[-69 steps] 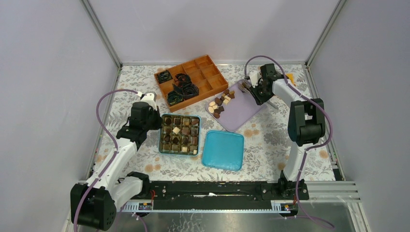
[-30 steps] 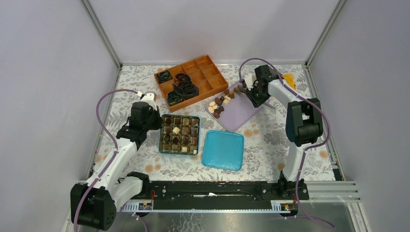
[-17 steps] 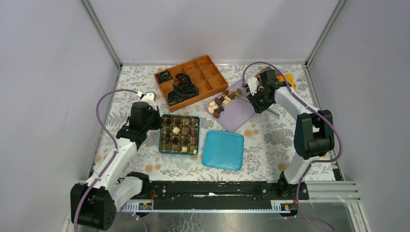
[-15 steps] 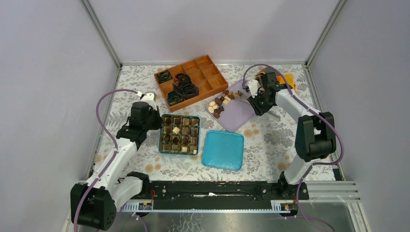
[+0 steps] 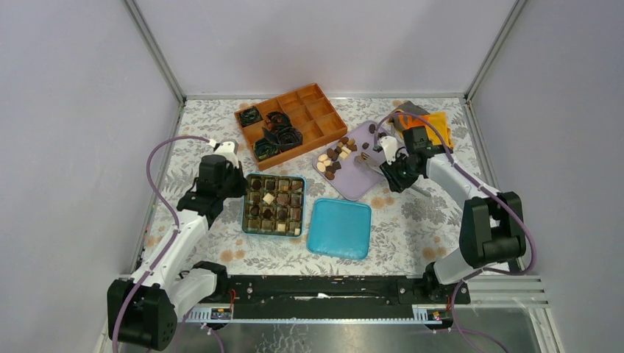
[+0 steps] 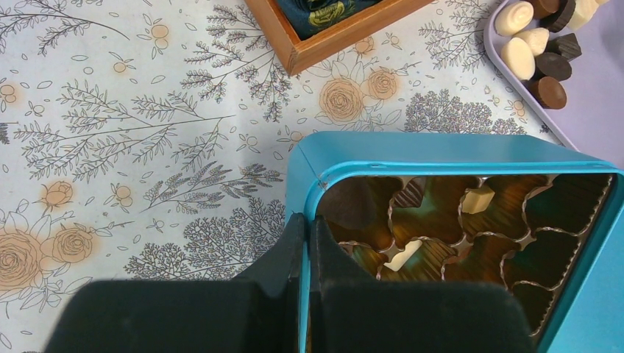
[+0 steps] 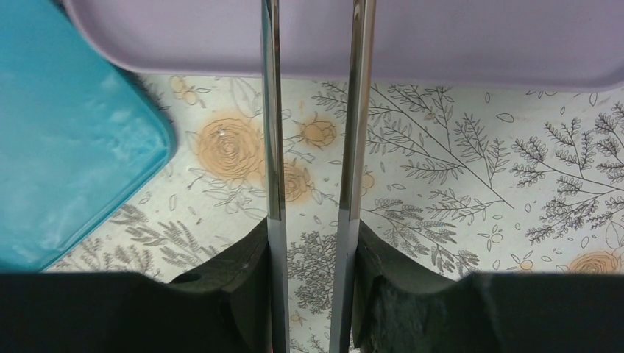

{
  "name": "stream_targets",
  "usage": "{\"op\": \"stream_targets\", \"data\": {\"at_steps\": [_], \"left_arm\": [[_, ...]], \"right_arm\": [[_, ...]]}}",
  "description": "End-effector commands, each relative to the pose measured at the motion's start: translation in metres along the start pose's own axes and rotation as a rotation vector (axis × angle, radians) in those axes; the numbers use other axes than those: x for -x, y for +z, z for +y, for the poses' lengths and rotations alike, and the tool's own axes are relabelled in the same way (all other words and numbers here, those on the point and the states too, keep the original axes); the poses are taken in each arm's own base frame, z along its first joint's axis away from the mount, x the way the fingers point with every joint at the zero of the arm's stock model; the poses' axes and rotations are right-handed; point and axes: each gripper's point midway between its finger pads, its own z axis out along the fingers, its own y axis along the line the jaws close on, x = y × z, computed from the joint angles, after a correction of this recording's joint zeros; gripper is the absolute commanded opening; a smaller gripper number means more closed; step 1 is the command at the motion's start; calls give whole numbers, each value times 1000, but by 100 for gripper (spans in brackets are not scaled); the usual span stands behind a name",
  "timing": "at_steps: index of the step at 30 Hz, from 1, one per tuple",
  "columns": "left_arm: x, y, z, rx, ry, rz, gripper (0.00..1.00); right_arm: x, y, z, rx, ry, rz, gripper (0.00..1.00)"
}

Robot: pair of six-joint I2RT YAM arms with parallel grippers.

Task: Pack the chocolate
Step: Pick up the fake chocolate from the plate.

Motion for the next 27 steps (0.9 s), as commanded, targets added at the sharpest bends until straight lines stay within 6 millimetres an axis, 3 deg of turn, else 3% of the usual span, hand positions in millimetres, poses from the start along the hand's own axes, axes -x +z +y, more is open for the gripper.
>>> {"op": "stream_targets", "data": {"at_steps": [1,14,21,27], "left_arm": [[43,-10,-14,-54,-18,-133,0],[74,-40,-22,-98,28,-346,0],[71,-35,-21,-97,31,-328,0],[68,-32,-20,-90,29,-313,0]], "right_arm": [[28,-26,11,29,-59,-170,16],[52,-83,50,117,-262,-394,9],[60,-104,69,172,-359,-464,8],[65,-109,102,240,-492,-489,8]]}}
